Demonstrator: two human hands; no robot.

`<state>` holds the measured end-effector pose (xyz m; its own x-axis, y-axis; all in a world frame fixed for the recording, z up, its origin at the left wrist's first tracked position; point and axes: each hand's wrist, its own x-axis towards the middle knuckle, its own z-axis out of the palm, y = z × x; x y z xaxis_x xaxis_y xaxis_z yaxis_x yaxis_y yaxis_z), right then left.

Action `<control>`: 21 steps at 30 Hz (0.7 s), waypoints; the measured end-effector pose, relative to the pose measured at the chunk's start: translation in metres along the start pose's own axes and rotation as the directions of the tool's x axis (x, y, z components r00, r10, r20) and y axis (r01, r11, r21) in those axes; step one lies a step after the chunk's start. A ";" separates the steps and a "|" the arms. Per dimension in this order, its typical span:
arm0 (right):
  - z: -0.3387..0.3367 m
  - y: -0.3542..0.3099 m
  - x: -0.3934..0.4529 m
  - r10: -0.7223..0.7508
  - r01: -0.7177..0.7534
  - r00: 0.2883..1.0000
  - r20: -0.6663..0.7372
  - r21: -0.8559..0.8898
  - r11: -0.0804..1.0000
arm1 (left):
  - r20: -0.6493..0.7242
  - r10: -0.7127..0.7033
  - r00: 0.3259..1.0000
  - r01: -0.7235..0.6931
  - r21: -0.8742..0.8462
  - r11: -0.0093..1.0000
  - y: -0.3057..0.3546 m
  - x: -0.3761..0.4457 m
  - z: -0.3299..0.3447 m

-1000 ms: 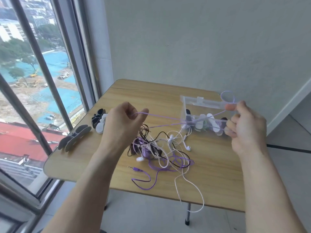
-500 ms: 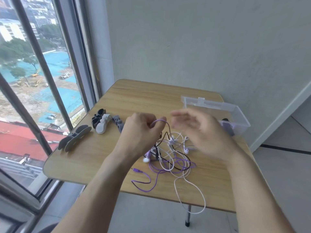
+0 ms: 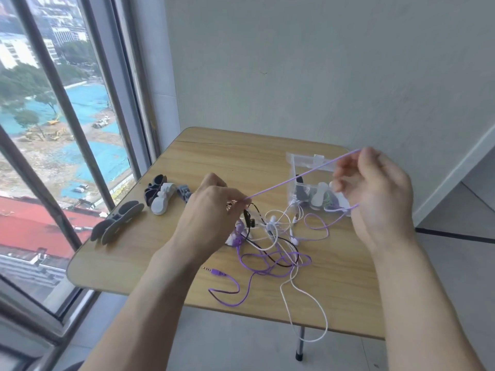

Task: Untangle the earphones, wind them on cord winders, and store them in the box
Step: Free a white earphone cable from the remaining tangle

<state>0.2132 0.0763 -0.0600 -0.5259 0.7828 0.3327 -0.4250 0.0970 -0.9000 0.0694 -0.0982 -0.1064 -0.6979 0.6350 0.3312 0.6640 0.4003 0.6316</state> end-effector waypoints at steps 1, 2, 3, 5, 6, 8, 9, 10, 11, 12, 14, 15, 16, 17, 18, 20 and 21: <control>-0.002 -0.002 0.001 0.036 -0.031 0.999 -0.038 0.113 0.993 | 0.016 -0.031 0.999 0.031 0.014 0.999 -0.001 0.000 0.000; -0.004 -0.003 0.002 0.083 -0.068 0.995 -0.061 0.220 0.973 | 0.026 -0.050 0.998 0.050 0.013 0.999 -0.003 -0.001 0.001; -0.005 -0.004 0.003 0.129 -0.105 0.990 -0.063 0.301 0.948 | 0.030 -0.054 0.998 0.054 0.011 0.998 -0.003 -0.001 0.001; -0.005 -0.004 0.003 0.212 -0.184 0.977 -0.040 0.355 0.917 | 0.014 -0.036 0.999 0.036 -0.001 0.999 0.000 -0.002 0.002; -0.003 -0.003 0.003 0.251 -0.233 0.968 -0.017 0.318 0.919 | 0.003 -0.013 1.000 0.013 -0.008 1.000 0.003 -0.003 0.003; 0.005 -0.001 -0.001 0.313 -0.317 0.947 0.068 0.066 0.946 | -0.007 0.034 0.999 -0.034 -0.018 0.999 0.008 -0.006 0.005; 0.009 0.001 -0.005 0.325 -0.303 0.937 0.127 -0.166 0.939 | -0.009 0.057 0.998 -0.057 -0.019 0.998 0.011 -0.007 0.007; 0.013 0.005 -0.010 0.332 -0.224 0.920 0.209 -0.414 0.882 | -0.013 0.079 0.997 -0.080 -0.020 0.997 0.012 -0.008 0.008; 0.016 0.008 -0.015 0.357 -0.115 0.883 0.306 -0.595 0.795 | -0.016 0.102 0.995 -0.102 -0.020 0.995 0.012 -0.008 0.009; 0.019 0.013 -0.019 0.394 -0.009 0.833 0.388 -0.703 0.711 | -0.020 0.126 0.992 -0.126 -0.016 0.992 0.011 -0.008 0.009; 0.020 0.019 -0.022 0.439 0.096 0.787 0.434 -0.788 0.608 | -0.006 0.166 0.986 -0.166 -0.001 0.986 0.009 -0.009 0.009; 0.019 0.020 -0.020 0.433 0.098 0.794 0.426 -0.794 0.600 | 0.013 0.172 0.985 -0.172 -0.011 0.985 0.008 -0.009 0.010; 0.018 0.020 -0.019 0.429 0.091 0.799 0.422 -0.790 0.607 | 0.026 0.177 0.984 -0.176 -0.032 0.984 0.007 -0.009 0.010; 0.016 0.020 -0.017 0.429 0.083 0.797 0.425 -0.781 0.620 | 0.026 0.186 0.982 -0.184 -0.046 0.982 0.007 -0.009 0.011; 0.015 0.020 -0.016 0.411 0.090 0.801 0.435 -0.767 0.635 | 0.008 0.196 0.981 -0.196 -0.040 0.980 0.008 -0.009 0.012; 0.016 0.021 -0.015 0.336 0.110 0.834 0.438 -0.729 0.676 | -0.047 0.223 0.974 -0.223 0.018 0.975 0.009 -0.007 0.015; 0.018 0.021 -0.015 0.301 0.107 0.851 0.431 -0.702 0.704 | -0.072 0.235 0.969 -0.232 0.038 0.972 0.009 -0.006 0.016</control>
<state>0.1992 0.0556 -0.0790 -0.8928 0.4302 0.1336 0.1622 0.5837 -0.7956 0.0833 -0.0876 -0.1141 -0.5401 0.6619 0.5198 0.8177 0.2663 0.5104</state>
